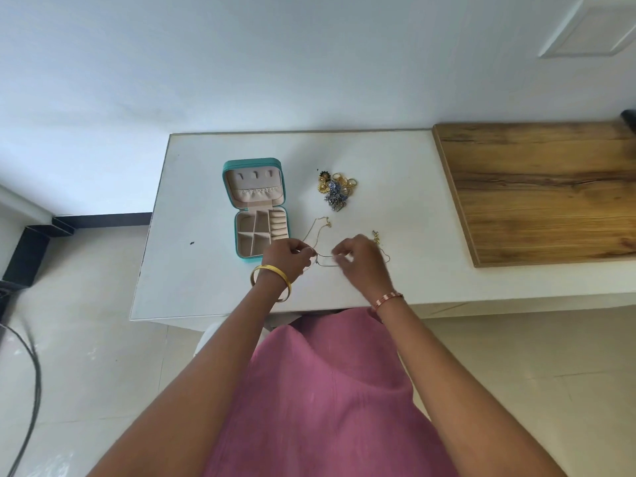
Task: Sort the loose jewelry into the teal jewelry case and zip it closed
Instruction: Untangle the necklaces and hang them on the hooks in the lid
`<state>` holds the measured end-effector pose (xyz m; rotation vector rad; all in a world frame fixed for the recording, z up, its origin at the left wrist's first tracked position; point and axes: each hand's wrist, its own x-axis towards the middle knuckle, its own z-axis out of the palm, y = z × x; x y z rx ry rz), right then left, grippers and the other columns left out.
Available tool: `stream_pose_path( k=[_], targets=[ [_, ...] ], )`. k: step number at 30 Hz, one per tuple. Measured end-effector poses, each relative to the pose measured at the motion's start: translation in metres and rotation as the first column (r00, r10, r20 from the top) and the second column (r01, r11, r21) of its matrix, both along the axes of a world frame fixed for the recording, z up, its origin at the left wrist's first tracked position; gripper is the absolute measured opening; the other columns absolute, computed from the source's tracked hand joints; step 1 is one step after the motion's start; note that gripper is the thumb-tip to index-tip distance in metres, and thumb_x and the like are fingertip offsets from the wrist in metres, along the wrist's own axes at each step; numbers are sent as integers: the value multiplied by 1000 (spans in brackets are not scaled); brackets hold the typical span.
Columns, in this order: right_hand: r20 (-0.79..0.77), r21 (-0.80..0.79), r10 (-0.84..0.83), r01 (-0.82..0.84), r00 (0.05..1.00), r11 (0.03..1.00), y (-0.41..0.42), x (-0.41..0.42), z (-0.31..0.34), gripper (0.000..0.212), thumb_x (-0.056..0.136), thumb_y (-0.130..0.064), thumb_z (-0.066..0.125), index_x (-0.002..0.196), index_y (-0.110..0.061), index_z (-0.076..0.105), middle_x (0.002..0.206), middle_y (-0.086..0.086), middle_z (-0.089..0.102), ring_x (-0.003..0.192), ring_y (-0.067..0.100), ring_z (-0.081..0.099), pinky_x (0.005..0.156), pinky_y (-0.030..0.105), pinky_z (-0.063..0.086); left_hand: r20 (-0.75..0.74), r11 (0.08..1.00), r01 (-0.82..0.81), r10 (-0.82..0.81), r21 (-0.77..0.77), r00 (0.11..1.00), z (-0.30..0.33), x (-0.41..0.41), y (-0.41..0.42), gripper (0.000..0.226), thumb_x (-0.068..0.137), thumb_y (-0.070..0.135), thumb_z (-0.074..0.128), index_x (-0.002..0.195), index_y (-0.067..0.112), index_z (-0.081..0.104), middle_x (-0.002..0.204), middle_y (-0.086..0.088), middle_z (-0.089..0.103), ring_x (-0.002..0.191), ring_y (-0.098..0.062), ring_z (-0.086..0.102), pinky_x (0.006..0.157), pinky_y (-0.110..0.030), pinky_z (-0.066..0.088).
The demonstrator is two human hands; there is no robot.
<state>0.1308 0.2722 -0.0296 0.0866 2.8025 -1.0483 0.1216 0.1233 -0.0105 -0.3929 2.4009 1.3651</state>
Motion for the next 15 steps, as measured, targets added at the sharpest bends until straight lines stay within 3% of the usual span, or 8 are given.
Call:
stream_pose_path(
  k=[4,7,10,12,15],
  targets=[
    [90,-104,67,-57,994,993,-21,5,-3,16,80,-16,67,92,-5,71,89,13,69,81,20,59,68,22,38,8,998,51,-52,33,999,8,1,5,13,85,15,55,82,9,67,61,4,60,51,-10,53,46,-15,40],
    [84,-114,36,-26,996,993,-23,4,-4,12,81,-13,64,82,-3,70,83,15,70,69,15,51,58,17,26,18,996,56,-58,73,998,10,0,5,13,86,16,55,82,9,66,63,3,60,51,-10,53,34,-8,32],
    [102,-216,-28,49,994,975,-13,1,3,12,82,-11,65,80,-1,71,79,11,70,67,12,54,56,14,32,34,996,42,-45,80,998,10,-3,2,15,86,16,55,83,9,68,64,3,60,49,-9,52,34,-9,32],
    [144,-336,-47,94,988,937,0,-1,12,12,82,-9,65,78,1,70,73,14,69,55,4,55,55,8,39,18,998,35,-35,53,999,8,-4,-3,18,87,15,54,87,6,69,64,3,60,46,-3,54,43,-9,42],
    [185,-426,-46,123,982,897,22,-5,25,10,84,-10,64,80,-2,69,54,6,60,41,2,49,53,19,44,-30,999,8,-9,-54,1000,3,-4,-10,21,86,17,56,92,3,70,77,-10,68,67,-15,58,75,-26,50]
  ],
)
